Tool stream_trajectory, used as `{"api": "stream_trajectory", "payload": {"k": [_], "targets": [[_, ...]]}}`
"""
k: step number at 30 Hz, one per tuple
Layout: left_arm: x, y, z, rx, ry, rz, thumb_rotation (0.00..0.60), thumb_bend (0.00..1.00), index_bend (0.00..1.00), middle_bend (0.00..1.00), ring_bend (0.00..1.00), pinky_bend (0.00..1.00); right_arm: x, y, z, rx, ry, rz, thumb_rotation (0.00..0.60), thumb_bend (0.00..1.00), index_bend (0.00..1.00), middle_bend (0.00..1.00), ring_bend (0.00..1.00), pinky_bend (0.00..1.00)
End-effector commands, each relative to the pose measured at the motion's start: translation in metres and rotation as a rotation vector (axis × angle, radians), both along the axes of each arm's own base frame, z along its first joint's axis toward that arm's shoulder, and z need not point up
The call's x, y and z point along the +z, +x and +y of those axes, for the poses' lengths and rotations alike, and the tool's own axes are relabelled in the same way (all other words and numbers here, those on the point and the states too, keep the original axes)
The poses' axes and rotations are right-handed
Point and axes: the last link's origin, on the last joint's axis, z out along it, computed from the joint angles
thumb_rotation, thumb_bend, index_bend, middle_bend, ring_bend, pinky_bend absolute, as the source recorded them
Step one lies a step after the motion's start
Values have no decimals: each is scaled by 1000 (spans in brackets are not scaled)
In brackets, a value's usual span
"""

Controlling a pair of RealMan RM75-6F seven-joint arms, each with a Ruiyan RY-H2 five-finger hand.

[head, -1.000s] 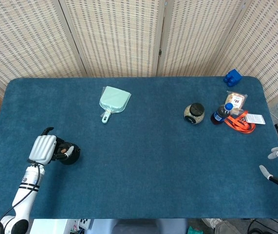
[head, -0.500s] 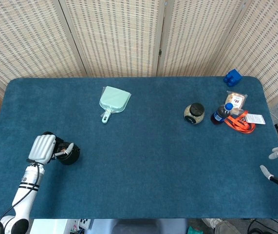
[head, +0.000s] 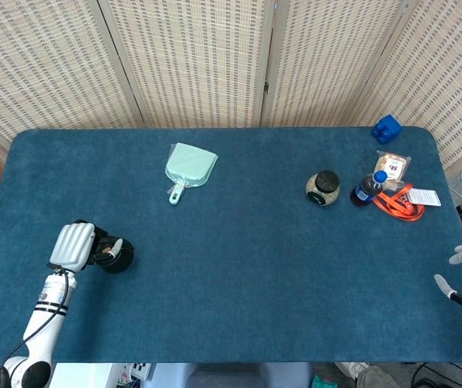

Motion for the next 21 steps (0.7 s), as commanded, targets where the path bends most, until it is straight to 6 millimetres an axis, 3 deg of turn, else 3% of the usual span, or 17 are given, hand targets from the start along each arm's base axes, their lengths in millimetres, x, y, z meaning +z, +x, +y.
{"api": "stream_trajectory", "payload": {"k": [1, 8, 12, 21], "targets": [[0, 0, 0, -3, -1, 1, 347, 345, 966, 1000, 907, 346, 0, 0, 0, 1, 0, 0, 600, 174, 515, 400, 230, 231], [-1, 1, -1, -11, -9, 1, 368, 354, 966, 1000, 907, 346, 0, 1, -1, 1, 2, 1, 600, 173, 514, 400, 229, 231], [-1, 0, -1, -16, -9, 10, 502, 354, 966, 1000, 906, 346, -1, 0, -1, -2, 3, 0, 600, 173, 514, 400, 229, 231], [1, 1, -2, -21, 2, 18, 487, 354, 966, 1000, 906, 346, -1, 0, -2, -1, 3, -2, 600, 174, 514, 400, 229, 231]]}}
